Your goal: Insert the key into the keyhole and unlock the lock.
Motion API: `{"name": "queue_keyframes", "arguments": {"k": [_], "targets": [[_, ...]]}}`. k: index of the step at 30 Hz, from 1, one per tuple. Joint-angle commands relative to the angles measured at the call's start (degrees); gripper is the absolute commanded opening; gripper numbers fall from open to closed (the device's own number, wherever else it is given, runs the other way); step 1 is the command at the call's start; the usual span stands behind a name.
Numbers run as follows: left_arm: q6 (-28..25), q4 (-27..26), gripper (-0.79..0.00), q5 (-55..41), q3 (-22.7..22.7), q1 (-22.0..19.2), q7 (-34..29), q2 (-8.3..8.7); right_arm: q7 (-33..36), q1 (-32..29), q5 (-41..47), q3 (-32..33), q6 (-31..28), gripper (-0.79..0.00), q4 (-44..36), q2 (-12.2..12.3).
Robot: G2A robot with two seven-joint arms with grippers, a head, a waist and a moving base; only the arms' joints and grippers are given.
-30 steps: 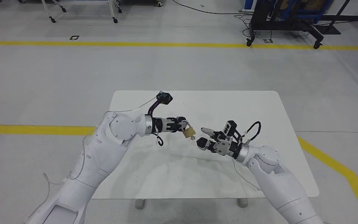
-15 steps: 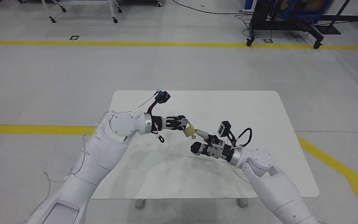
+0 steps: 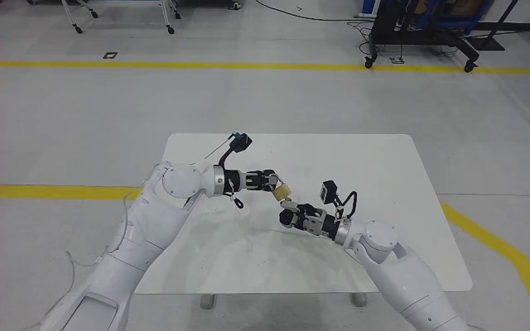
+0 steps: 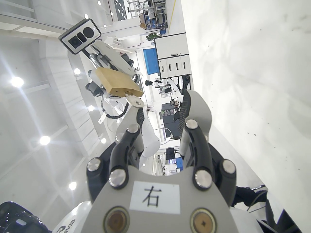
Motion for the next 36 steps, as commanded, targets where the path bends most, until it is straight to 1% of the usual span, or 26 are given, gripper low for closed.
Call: {"name": "queue_keyframes", "arguments": {"k": [1,2,3,4,6,7,9,14,16,18,23,24,25,27,28,29,30,32,33,35,36], "targets": [[0.06,0.16,-0.785,-0.20,-0.05,-0.09,-0.07,-0.01,1.50,-0.13,0.49,0.10,-0.44,-0.409,-0.28,0.04],[0.02,0.19,-0.785,-0.26,-0.06,-0.09,-0.04,-0.01,2.08,-0.23,0.67,0.21,-0.64,-0.397,-0.43,0.07],[0.02,0.22,-0.785,-0.24,-0.04,-0.10,-0.07,-0.01,2.55,-0.28,0.77,0.24,-0.74,-0.357,-0.60,0.09],[0.05,0.24,-0.785,-0.22,-0.01,-0.14,-0.13,-0.02,3.11,-0.35,0.84,0.31,-0.80,-0.342,-0.72,0.13],[0.14,0.29,-0.785,-0.19,0.10,-0.21,-0.18,-0.04,3.57,-0.44,1.17,0.52,-1.01,-0.360,-0.98,0.16],[0.17,0.32,-0.785,-0.18,0.14,-0.24,-0.20,-0.06,3.60,-0.45,1.21,0.59,-0.99,-0.354,-1.04,0.16],[0.14,0.32,-0.785,-0.07,0.25,-0.30,-0.20,-0.08,3.12,-0.29,1.27,0.69,-0.83,-0.382,-1.11,0.14],[-0.19,0.39,-0.785,-0.69,0.82,-0.54,-1.92,-0.18,-2.45,1.37,0.70,0.02,0.73,-0.419,0.49,-0.37],[-0.20,0.64,-0.785,-0.84,1.06,-0.73,-2.14,-0.26,-4.95,2.03,0.55,-0.19,1.18,-0.419,1.46,-0.60],[-0.22,0.78,-0.785,-0.91,1.20,-0.85,-2.28,-0.30,-5.85,2.23,1.00,-0.18,1.27,-0.413,1.78,-0.73],[-0.38,1.15,-0.785,-0.92,1.41,-1.17,-2.38,-0.38,-5.89,1.90,1.03,0.39,1.27,-0.397,1.53,-0.71],[-0.34,1.23,-0.785,-0.89,1.51,-1.23,-2.42,-0.41,-5.83,1.77,0.95,0.54,1.24,-0.382,1.39,-0.68],[-0.30,1.31,-0.785,-0.86,1.62,-1.30,-2.44,-0.44,-5.78,1.61,0.92,0.72,1.19,-0.342,1.24,-0.65],[0.08,1.55,-0.785,-0.58,1.83,-1.48,-2.38,-0.49,-5.31,1.22,1.01,1.14,0.99,-0.234,0.89,-0.57],[0.29,1.66,-0.785,-0.47,1.91,-1.55,-2.25,-0.52,-4.94,0.94,1.44,1.55,0.76,-0.203,0.81,-0.51],[0.51,1.79,-0.785,-0.42,1.95,-1.63,-2.15,-0.55,-4.60,0.66,1.66,2.05,0.56,-0.197,0.75,-0.42],[0.86,2.04,-0.785,-0.58,1.94,-1.67,-2.03,-0.57,-3.92,0.28,2.31,2.61,0.31,-0.163,0.60,-0.33],[1.53,2.41,-0.785,-0.69,1.99,-1.89,-2.00,-0.63,-3.06,-0.55,3.47,4.11,-0.63,-0.142,0.60,-0.11],[2.03,2.66,-0.785,-0.77,2.09,-1.99,-2.13,-0.67,-2.73,-1.00,4.02,4.83,-0.93,-0.099,0.62,0.00],[3.74,3.41,-0.785,-0.68,2.59,-2.36,-2.76,-0.81,-1.45,-1.94,6.23,6.55,-2.12,-0.062,0.46,0.19],[4.70,3.79,-0.785,-0.31,3.00,-2.69,-3.06,-0.91,-0.72,-2.43,7.15,7.43,-2.76,-0.025,0.42,0.31]]}}
